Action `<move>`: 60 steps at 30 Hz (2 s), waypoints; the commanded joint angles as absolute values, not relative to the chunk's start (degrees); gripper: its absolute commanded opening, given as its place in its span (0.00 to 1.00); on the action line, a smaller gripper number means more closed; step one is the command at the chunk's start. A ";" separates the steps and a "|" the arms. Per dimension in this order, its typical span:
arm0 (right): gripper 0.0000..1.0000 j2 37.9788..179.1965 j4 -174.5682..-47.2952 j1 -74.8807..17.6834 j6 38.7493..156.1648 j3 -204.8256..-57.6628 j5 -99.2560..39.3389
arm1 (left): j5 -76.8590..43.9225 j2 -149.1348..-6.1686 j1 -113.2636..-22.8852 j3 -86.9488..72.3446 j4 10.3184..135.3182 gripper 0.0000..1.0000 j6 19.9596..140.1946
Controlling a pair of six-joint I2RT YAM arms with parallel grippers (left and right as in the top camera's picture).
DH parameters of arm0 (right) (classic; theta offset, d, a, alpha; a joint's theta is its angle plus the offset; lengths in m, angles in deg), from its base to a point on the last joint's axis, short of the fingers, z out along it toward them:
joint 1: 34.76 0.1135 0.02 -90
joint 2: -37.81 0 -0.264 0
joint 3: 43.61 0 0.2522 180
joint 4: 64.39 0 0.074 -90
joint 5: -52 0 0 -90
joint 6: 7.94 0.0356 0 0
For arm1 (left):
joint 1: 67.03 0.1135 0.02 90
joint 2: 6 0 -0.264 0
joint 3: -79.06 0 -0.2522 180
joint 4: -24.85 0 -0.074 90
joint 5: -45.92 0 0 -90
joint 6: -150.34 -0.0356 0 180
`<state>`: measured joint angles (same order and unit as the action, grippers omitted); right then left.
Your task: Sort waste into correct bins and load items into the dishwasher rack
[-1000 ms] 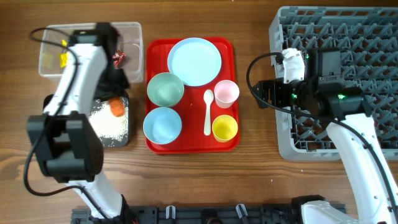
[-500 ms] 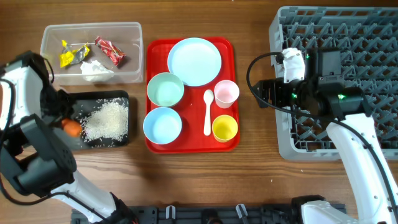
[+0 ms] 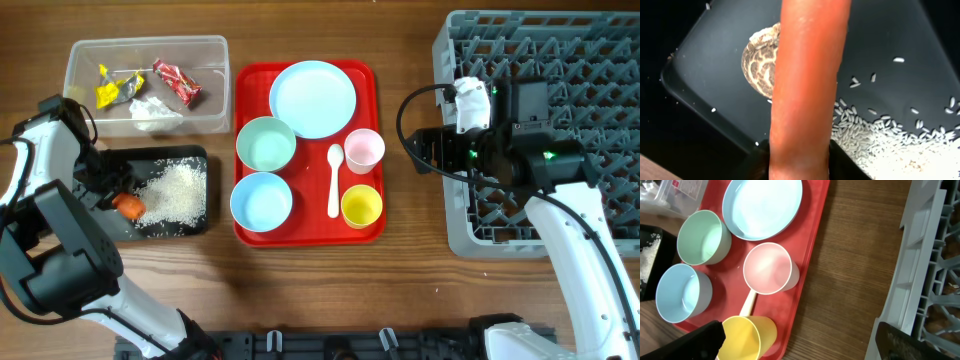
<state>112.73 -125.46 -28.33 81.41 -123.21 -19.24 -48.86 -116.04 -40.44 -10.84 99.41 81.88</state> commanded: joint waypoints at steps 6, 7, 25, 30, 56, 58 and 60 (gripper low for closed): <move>1.00 113.39 -125.39 -28.37 82.18 -124.00 -20.20 | -48.58 -114.75 -40.28 -11.13 98.07 0.49 82.23; 1.00 113.39 -125.39 -28.37 82.20 -124.00 -20.18 | -48.60 -114.75 -40.28 -11.13 97.88 0.50 82.21; 1.00 113.39 -123.07 -28.35 83.82 -124.00 -19.96 | -34.74 -97.44 -44.48 1.94 107.87 0.76 73.51; 1.00 113.39 -122.29 -28.35 83.77 -124.00 -19.98 | -34.08 -91.54 -56.81 1.92 107.84 0.78 72.48; 1.00 113.39 -118.79 -28.37 85.26 -124.00 -19.98 | -33.80 -105.79 -87.93 1.88 100.22 1.00 72.72; 1.00 113.49 -118.48 -28.35 85.70 -124.00 -19.96 | -33.80 -106.23 -87.93 1.88 99.01 1.00 72.72; 1.00 113.91 -118.09 -28.37 86.75 -124.00 -19.98 | -33.82 -106.32 -87.93 1.88 97.57 1.00 72.72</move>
